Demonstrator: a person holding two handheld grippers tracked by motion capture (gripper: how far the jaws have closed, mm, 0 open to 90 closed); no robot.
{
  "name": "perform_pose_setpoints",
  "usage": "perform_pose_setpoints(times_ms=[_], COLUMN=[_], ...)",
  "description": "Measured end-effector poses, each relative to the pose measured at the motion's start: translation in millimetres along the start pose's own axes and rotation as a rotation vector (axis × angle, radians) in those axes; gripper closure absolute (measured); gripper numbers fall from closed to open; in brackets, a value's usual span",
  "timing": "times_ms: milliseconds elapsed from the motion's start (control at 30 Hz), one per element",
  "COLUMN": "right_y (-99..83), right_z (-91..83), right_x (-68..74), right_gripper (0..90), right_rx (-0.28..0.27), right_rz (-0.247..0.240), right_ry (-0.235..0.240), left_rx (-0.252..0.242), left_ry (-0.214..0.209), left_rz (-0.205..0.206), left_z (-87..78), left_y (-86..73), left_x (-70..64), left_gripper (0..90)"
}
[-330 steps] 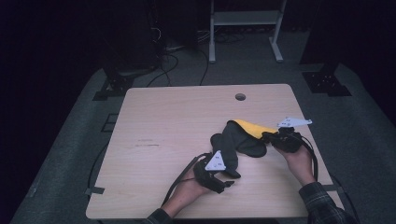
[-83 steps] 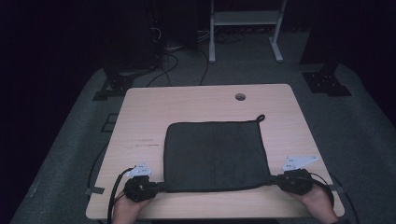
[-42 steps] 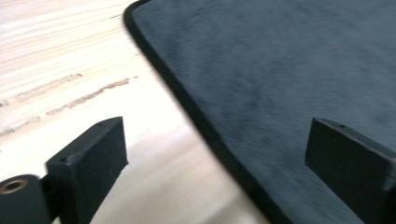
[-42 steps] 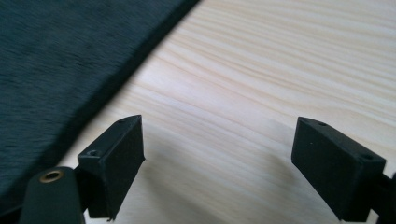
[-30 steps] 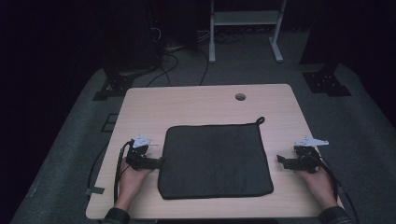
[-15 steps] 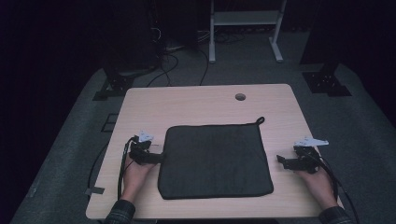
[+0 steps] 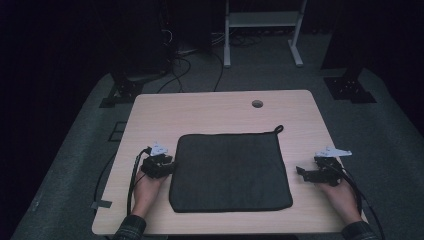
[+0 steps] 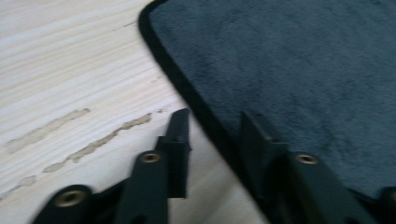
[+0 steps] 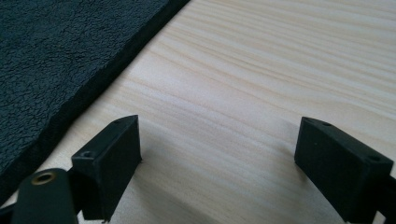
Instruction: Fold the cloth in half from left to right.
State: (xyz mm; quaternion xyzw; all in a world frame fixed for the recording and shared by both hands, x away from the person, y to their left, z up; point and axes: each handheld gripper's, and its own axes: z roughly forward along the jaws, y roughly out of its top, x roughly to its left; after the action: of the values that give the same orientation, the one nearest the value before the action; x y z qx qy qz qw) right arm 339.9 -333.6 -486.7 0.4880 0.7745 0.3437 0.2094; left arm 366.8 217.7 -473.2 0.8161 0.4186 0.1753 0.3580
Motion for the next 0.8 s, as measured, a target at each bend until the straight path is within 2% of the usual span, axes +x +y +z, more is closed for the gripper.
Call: perform_pose_setpoints(times_ms=[67, 133, 233, 367, 533, 800], right_y=[0.0, -0.1, -0.1, -0.1, -0.3, -0.5], right_z=[-0.1, -0.2, -0.2, -0.2, -0.4, -0.9], right_x=[0.0, 0.1, 0.1, 0.1, 0.2, 0.3], right_gripper=[13.5, 13.6, 13.5, 13.6, 13.6, 13.5], right_rx=[0.000, 0.001, 0.001, 0.001, 0.002, 0.002], right_rz=[-0.001, 0.000, 0.000, 0.000, -0.001, -0.006], right_ry=[0.000, 0.001, 0.001, 0.001, 0.004, 0.006], left_rx=[-0.001, 0.005, 0.006, -0.004, 0.004, -0.011], left_ry=[-0.006, -0.031, -0.048, -0.061, -0.070, -0.049], left_rz=[-0.002, -0.015, -0.026, -0.047, -0.052, -0.066], left_z=[0.1, 0.4, 0.5, 0.8, -1.9, -14.9], left_y=[0.1, 0.8, 0.6, -0.1, -0.4, -1.8], left_x=[-0.6, -1.5, -0.6, 0.8, 5.7, 16.2], left_gripper=[74.5, 80.1, 85.3, 86.8, 86.9, 86.9])
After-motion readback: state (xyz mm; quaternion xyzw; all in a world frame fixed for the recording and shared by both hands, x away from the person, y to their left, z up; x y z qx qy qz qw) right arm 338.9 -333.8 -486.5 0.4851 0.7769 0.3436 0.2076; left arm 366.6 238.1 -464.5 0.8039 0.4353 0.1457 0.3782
